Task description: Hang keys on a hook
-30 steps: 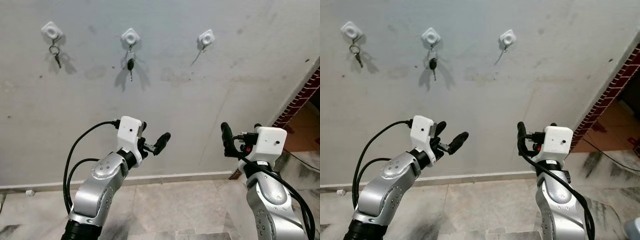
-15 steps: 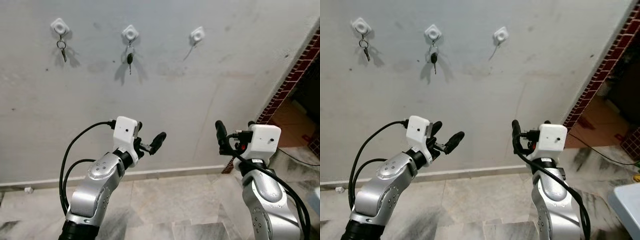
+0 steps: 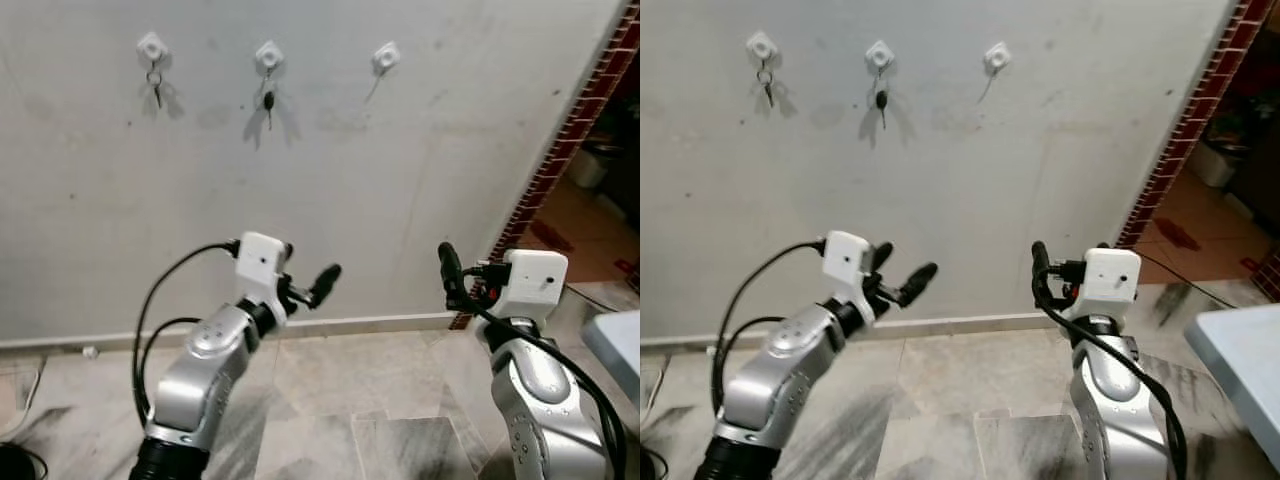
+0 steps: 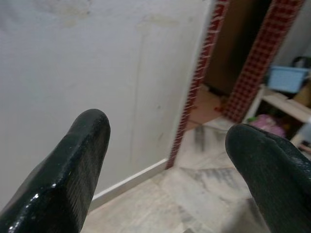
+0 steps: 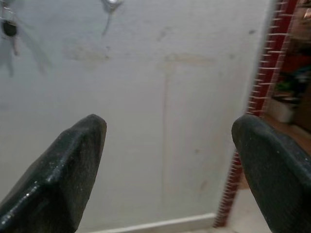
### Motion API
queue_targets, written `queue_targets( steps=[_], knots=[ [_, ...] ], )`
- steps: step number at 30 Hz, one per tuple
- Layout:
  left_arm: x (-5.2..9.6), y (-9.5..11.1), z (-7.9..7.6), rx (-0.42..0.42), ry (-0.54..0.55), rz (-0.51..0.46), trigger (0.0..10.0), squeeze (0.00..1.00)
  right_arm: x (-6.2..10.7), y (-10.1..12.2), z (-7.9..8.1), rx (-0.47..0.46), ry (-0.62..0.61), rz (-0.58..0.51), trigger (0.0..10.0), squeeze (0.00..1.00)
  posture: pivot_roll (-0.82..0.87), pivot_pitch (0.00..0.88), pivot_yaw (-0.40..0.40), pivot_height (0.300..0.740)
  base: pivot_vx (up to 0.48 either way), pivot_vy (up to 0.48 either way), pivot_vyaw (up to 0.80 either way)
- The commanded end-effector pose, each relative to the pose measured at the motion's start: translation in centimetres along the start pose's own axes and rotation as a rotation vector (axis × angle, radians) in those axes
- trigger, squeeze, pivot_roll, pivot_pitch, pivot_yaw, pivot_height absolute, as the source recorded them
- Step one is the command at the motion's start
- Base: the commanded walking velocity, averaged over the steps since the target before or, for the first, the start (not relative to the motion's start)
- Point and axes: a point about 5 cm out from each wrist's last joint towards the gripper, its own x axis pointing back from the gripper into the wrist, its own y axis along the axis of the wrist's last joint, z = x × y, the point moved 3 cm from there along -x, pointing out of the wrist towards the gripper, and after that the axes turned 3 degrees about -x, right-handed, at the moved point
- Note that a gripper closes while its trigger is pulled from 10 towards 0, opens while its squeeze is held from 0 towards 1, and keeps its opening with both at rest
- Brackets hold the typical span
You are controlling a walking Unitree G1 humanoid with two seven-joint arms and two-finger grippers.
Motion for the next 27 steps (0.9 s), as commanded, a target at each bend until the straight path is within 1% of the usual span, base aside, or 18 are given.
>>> queue_targets(
  steps=[1,9,26,27],
  knots=[
    [0.28,0.08,0.71,-0.015,0.022,0.002,10.0,0.0,-0.06,0.78,0.53,-0.003,0.017,-0.029,10.0,0.0,0.06,0.0,-0.059,0.74,-0.247,0.0,0.0],
    [0.27,0.22,0.87,-0.018,0.025,-0.002,10.0,0.0,-0.22,0.72,0.62,-0.007,0.016,-0.031,10.0,0.0,0.07,0.0,-0.055,0.74,-0.245,0.0,0.0],
    [0.41,0.19,0.87,-0.027,0.018,0.003,10.0,0.0,-0.01,0.48,0.78,-0.012,0.01,-0.024,10.0,0.0,0.07,0.0,-0.048,0.74,-0.241,0.0,0.0],
    [0.43,0.23,0.87,-0.044,0.017,-0.001,10.0,0.0,0.0,0.47,0.78,-0.01,0.011,-0.023,10.0,0.0,0.07,0.0,-0.048,0.74,0.0,0.0,0.0]
  ],
)
